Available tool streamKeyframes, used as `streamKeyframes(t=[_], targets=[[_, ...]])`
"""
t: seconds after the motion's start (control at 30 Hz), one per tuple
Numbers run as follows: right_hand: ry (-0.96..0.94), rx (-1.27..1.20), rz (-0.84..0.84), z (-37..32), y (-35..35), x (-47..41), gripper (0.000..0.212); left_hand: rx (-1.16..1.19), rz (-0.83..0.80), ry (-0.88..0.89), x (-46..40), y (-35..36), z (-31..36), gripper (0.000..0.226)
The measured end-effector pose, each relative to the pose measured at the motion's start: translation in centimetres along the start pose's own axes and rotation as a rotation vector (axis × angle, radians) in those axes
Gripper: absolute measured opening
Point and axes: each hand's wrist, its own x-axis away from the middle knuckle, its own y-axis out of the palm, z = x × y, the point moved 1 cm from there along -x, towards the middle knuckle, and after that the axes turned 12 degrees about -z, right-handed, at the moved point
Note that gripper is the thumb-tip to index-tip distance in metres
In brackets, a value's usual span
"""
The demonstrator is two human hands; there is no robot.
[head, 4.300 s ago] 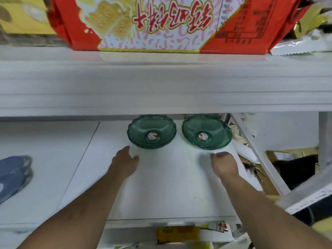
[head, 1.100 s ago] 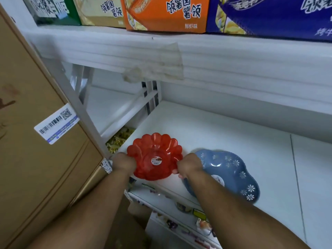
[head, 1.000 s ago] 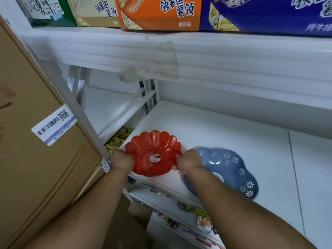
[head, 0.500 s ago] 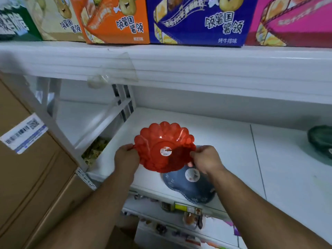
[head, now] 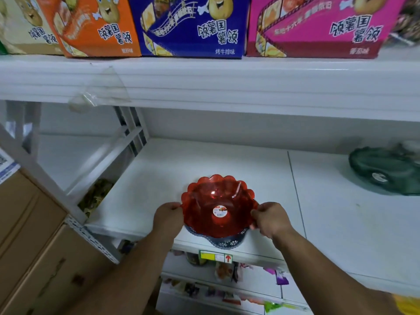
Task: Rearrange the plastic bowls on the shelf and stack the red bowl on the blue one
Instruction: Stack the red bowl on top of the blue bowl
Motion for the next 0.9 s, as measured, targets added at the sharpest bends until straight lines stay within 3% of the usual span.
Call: streamKeyframes(t=[0.13,0.23,0.3,0.47,0.7,0.9], targets=[[0.016,0.101,0.039,2.0,0.0,-0.3,0.027,-0.176,-0.009,-0.011,1.7,0.7,0.8,0.014],[0.038,0.089,0.124,3.1,0.2,-0.5,0.03,-0.286,0.013,-0.037,1.1,0.6,0.4,0.04],[0.043,-0.053,0.082,3.4,0.5,-0.9,0.032,-0.199,-0.021,-0.077,0.4,0.7,0.1,0.044],[0.098,-0.501,-0.067,2.8,0.9,-0.7,0.024,0.007,-0.122,-0.122,0.2,1.1,-0.3,0.023],[0.008,-0.494,-0.045,3.0,-2.0,1.0,0.029,0.11,-0.147,-0.05,1.7,3.4,-0.2,0.021],[-0.038,-0.508,0.032,6.3,-10.1,4.4,0.03,0.154,-0.178,0.021,6.0,11.2,1.9,0.021]])
